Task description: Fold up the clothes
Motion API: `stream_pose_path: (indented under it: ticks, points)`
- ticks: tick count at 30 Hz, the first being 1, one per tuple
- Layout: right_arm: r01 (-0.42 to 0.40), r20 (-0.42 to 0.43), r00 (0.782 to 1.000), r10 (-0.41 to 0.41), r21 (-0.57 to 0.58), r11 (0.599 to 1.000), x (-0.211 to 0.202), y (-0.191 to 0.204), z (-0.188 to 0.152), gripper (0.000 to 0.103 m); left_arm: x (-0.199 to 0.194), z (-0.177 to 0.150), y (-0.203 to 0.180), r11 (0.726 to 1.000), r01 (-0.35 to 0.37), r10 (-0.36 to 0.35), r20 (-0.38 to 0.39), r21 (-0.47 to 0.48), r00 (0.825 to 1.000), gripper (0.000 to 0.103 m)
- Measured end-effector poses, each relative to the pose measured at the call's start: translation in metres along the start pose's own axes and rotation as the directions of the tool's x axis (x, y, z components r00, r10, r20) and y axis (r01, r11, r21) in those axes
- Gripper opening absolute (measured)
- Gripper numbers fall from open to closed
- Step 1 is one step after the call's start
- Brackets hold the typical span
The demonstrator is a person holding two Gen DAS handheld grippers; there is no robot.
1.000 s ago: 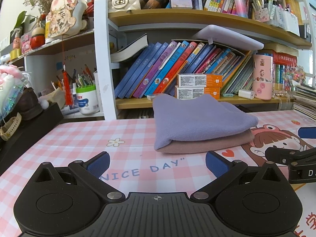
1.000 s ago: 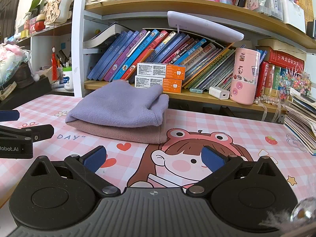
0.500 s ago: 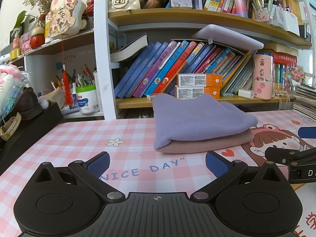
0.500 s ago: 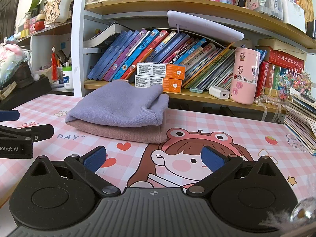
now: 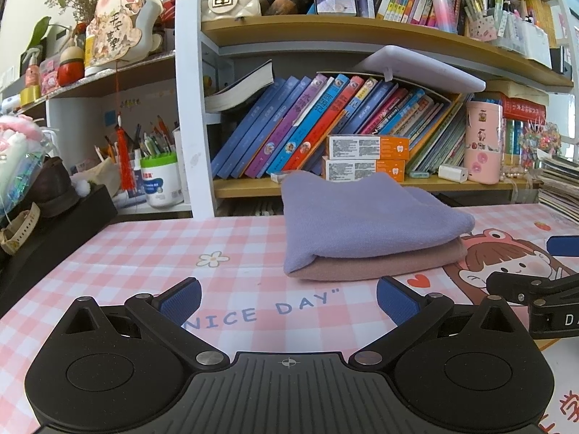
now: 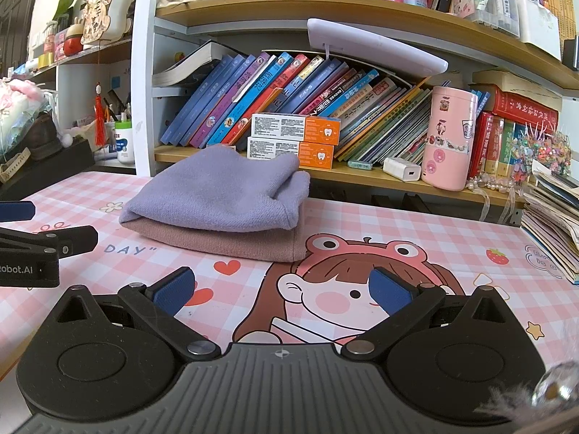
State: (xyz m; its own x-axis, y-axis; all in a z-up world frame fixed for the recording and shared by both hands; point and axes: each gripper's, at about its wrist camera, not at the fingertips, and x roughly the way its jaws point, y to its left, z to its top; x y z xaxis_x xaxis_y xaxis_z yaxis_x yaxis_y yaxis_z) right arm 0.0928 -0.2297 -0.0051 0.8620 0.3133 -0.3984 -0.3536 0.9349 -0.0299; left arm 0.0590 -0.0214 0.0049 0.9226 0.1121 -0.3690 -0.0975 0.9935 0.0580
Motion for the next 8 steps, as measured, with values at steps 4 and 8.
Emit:
stream_pose_path:
  ticks: [4, 8]
  points:
    - [0.0, -0.001, 1.0, 0.0, 0.0, 1.0, 0.0, 0.0004, 0.0003, 0.103, 0.0, 0.0, -0.0002, 1.0, 0.001, -0.001, 0.0, 0.002, 1.0, 0.103]
    - [-0.003, -0.005, 1.0, 0.003, 0.0, 1.0, 0.0007, 0.0, 0.0006, 0.103, -0.0012, -0.0003, 0.0006, 1.0, 0.0, 0.0, 0.007, -0.005, 1.0, 0.103]
